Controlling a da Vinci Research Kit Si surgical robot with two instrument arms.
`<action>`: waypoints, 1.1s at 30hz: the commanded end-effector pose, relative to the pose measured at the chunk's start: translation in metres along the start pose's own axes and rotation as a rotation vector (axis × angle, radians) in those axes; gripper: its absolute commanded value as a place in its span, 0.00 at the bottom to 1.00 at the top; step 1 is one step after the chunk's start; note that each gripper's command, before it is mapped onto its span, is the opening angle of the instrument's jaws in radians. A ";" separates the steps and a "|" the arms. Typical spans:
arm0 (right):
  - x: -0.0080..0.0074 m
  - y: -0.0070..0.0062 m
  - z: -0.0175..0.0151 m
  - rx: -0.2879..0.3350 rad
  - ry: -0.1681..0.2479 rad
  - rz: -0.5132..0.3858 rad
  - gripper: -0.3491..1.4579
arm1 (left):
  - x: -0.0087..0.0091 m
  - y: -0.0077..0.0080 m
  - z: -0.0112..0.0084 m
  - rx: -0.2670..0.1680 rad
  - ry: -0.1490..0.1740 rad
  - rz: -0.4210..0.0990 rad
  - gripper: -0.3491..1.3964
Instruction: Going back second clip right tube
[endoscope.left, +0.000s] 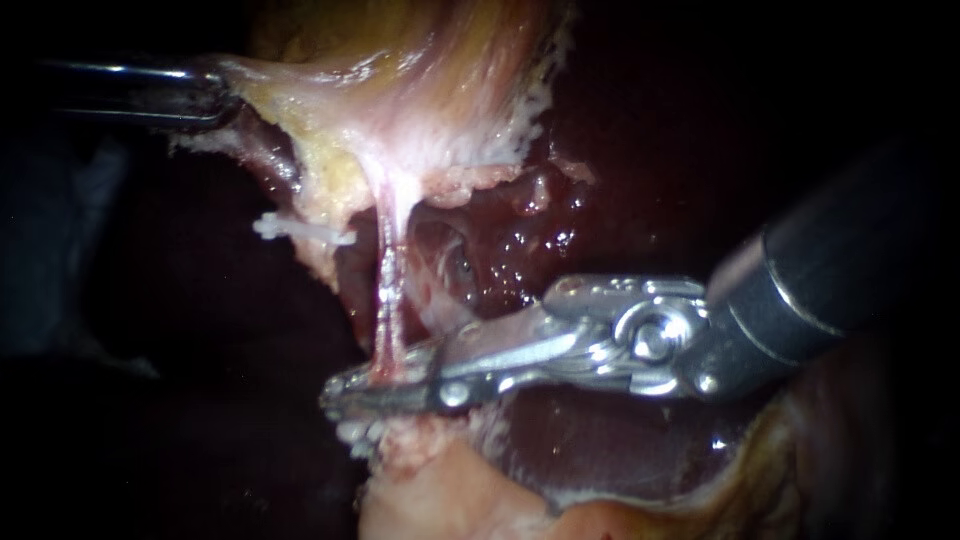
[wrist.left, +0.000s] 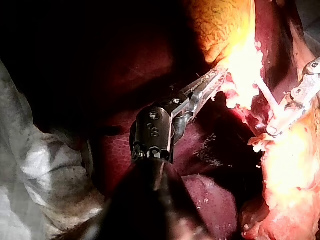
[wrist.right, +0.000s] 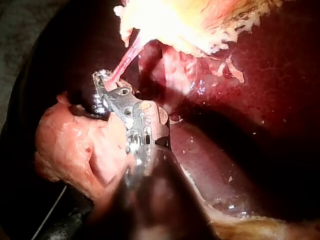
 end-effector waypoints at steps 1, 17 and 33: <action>0.0000 0.0000 0.0000 0.000 0.000 0.000 0.00 | 0.0000 0.0000 0.0000 0.000 0.000 0.000 0.00; -0.0013 0.0035 -0.0003 -0.092 0.080 -0.087 0.46 | 0.0000 0.0000 0.0000 0.000 0.000 0.000 0.00; -0.0040 0.0033 -0.0095 -0.219 0.061 -0.411 0.47 | -0.0001 0.0000 -0.0001 0.000 0.000 0.001 0.00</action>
